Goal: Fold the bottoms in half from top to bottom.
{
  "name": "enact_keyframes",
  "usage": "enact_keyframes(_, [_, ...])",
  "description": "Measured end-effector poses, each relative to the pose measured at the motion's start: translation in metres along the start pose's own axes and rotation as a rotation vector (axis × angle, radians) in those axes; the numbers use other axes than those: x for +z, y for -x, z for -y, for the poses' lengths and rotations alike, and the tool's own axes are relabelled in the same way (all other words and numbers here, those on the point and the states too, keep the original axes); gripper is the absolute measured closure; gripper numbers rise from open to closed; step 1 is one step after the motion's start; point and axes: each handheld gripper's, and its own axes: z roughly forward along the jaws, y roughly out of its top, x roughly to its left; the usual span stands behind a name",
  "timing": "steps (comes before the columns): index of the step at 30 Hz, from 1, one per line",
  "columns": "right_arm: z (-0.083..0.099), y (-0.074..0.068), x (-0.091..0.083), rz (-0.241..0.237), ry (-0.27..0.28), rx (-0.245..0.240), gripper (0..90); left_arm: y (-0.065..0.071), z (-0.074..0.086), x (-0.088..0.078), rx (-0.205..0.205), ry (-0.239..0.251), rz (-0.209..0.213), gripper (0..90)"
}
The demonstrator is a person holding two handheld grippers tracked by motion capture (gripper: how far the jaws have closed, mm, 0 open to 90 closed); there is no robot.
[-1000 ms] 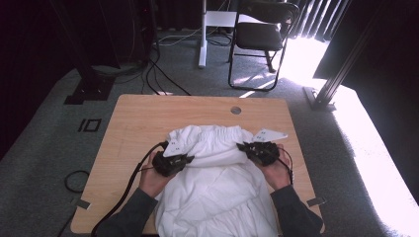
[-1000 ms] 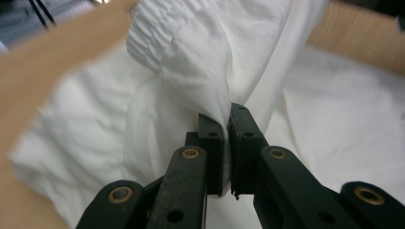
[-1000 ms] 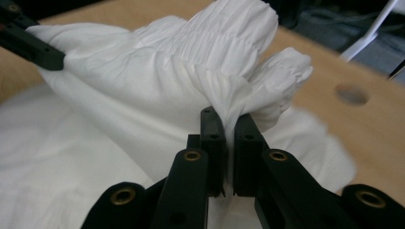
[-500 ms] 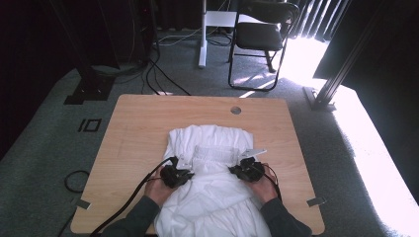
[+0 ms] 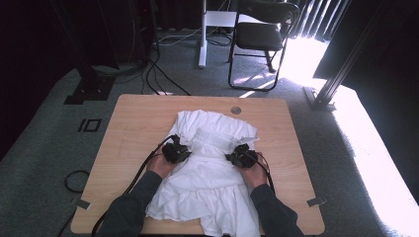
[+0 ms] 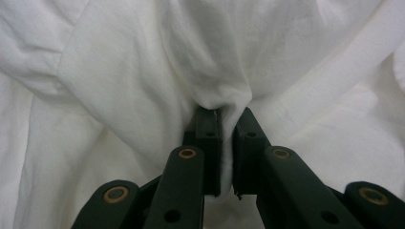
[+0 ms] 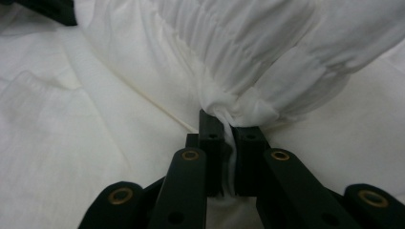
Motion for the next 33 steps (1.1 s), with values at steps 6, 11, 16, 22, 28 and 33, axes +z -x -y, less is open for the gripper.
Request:
enact_keyframes(6, [-0.020, 0.018, 0.016, 0.067, 0.004, 0.022, 85.0, -0.008, -0.002, 0.007, -0.076, 0.042, -0.003, 85.5])
enact_keyframes(11, [-0.035, 0.025, 0.019, 0.080, 0.027, 0.058, 86.1, -0.012, -0.004, -0.001, -0.133, 0.079, -0.007, 86.4])
enact_keyframes(16, [-0.046, 0.018, -0.013, 0.097, 0.125, 0.007, 86.6, -0.014, -0.013, -0.039, -0.143, 0.213, -0.014, 87.7])
enact_keyframes(22, [-0.057, 0.010, -0.064, 0.115, 0.297, -0.043, 86.7, 0.002, -0.026, -0.091, -0.100, 0.385, -0.023, 87.8])
enact_keyframes(28, [-0.026, -0.008, -0.083, 0.087, 0.332, -0.076, 86.3, 0.026, -0.003, -0.091, -0.052, 0.330, 0.011, 85.9])
enact_keyframes(33, [0.021, -0.017, -0.052, 0.048, 0.171, -0.089, 85.4, 0.035, 0.028, -0.052, -0.085, 0.160, 0.078, 75.8])
